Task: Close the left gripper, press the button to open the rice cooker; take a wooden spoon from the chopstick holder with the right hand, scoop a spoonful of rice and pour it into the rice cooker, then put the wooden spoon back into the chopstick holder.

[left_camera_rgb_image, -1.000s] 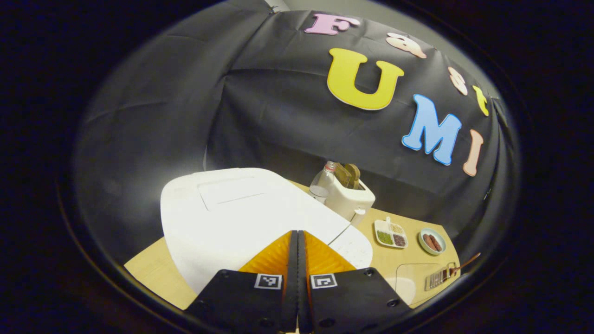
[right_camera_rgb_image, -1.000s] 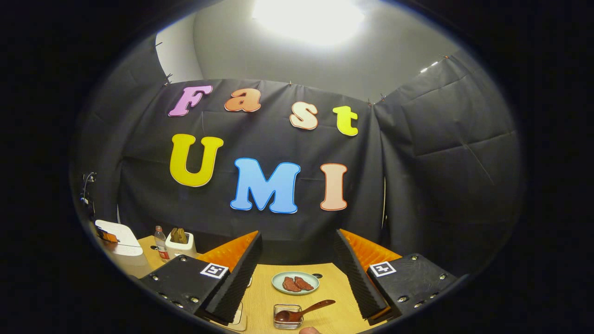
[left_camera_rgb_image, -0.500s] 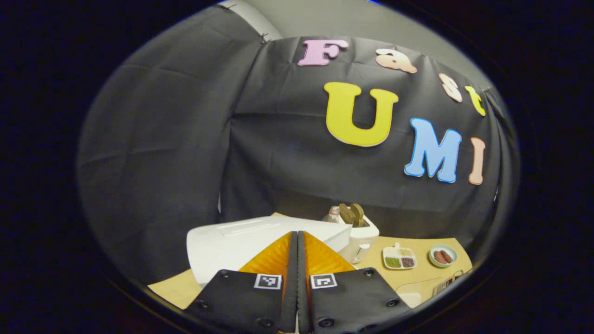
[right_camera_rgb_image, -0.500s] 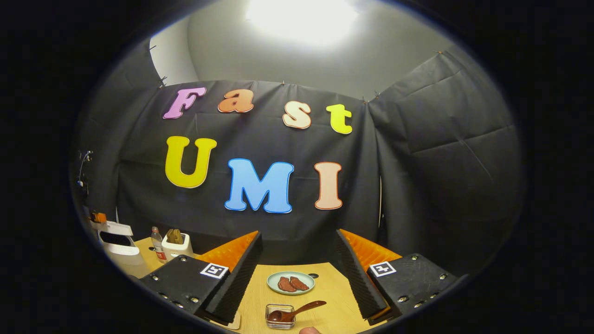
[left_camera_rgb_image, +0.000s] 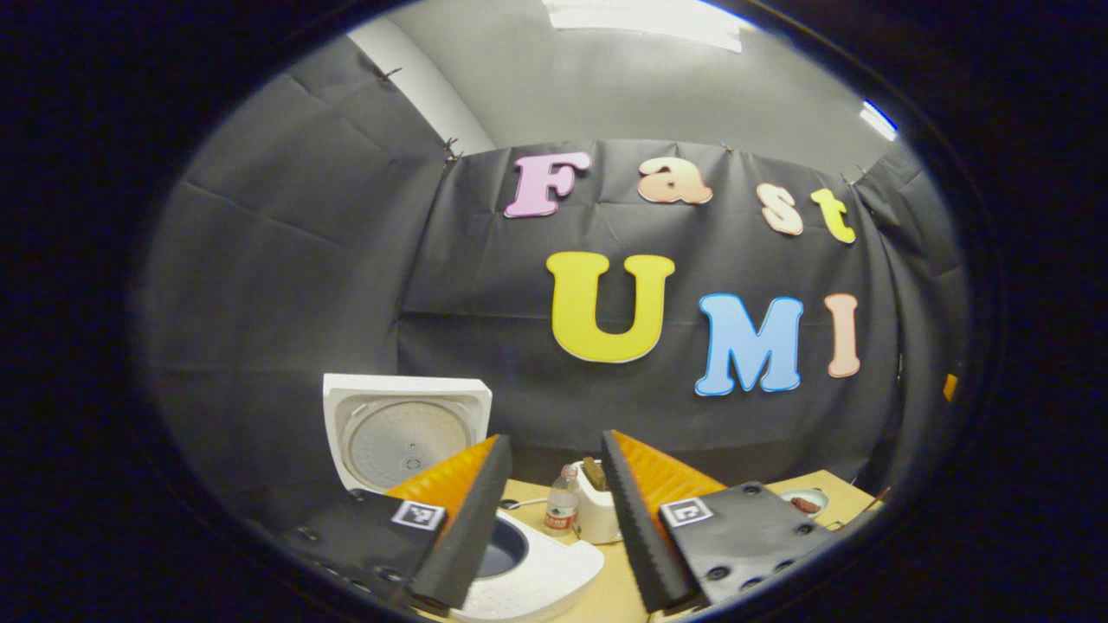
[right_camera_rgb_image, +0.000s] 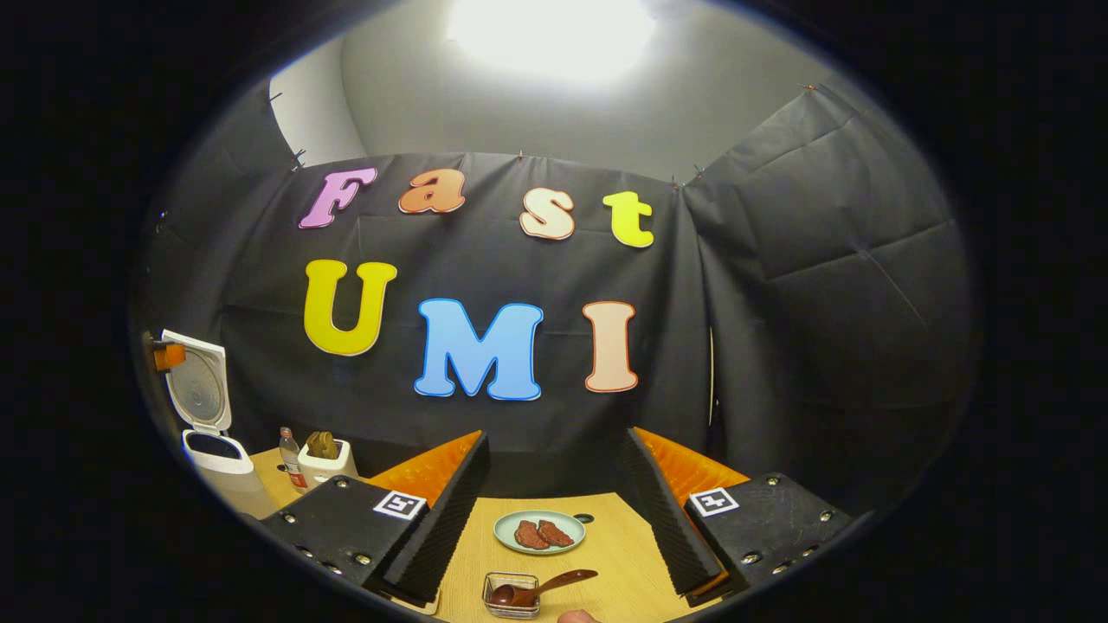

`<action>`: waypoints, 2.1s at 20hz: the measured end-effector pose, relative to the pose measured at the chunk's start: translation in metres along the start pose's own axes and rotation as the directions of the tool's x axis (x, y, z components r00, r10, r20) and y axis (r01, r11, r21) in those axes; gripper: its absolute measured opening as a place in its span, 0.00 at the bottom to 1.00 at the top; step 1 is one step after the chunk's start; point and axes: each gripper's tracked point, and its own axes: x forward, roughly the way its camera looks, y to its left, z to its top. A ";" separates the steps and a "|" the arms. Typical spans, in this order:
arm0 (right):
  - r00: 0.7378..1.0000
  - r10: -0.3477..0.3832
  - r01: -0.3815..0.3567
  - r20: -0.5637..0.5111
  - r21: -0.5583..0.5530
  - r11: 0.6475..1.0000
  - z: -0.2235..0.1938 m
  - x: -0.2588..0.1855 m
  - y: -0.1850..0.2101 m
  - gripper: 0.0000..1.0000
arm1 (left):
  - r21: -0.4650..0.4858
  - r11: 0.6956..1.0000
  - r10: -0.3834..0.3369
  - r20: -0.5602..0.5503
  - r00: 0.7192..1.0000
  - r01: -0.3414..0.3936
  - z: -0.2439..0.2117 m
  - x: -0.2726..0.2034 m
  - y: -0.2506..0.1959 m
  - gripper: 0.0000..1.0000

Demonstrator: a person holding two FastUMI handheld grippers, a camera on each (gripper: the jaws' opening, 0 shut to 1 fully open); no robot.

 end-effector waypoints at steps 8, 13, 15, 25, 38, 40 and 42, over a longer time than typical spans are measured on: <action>0.995 -0.013 0.023 -0.102 0.098 0.995 -0.056 0.024 -0.024 0.95 | 0.044 0.999 -0.020 0.063 0.998 0.018 0.027 -0.032 -0.038 0.99; 0.977 -0.017 0.055 -0.212 0.174 0.983 -0.113 0.038 -0.039 0.96 | 0.067 0.997 -0.030 0.042 0.999 0.027 0.024 -0.046 -0.050 0.99; 0.965 -0.013 0.070 -0.263 0.209 0.975 -0.137 0.041 -0.042 0.96 | 0.092 0.995 -0.035 0.044 0.998 0.031 0.028 -0.051 -0.054 0.99; 0.863 0.085 0.105 -0.498 0.341 0.934 -0.242 0.037 -0.023 0.96 | 0.109 0.993 -0.041 0.002 0.999 0.040 0.017 -0.066 -0.064 0.99; 0.750 0.208 0.112 -0.628 0.430 0.896 -0.295 0.025 0.018 0.46 | 0.124 0.992 0.018 -0.051 0.999 -0.011 0.005 -0.076 -0.031 1.00; 0.741 0.233 0.101 -0.630 0.447 0.889 -0.295 0.026 0.025 0.15 | 0.122 0.992 0.019 -0.050 0.999 -0.013 0.005 -0.076 -0.029 0.99; 0.737 0.244 0.075 -0.631 0.434 0.898 -0.292 0.027 0.027 0.11 | 0.112 0.994 0.012 -0.058 0.998 -0.006 0.004 -0.076 -0.029 0.99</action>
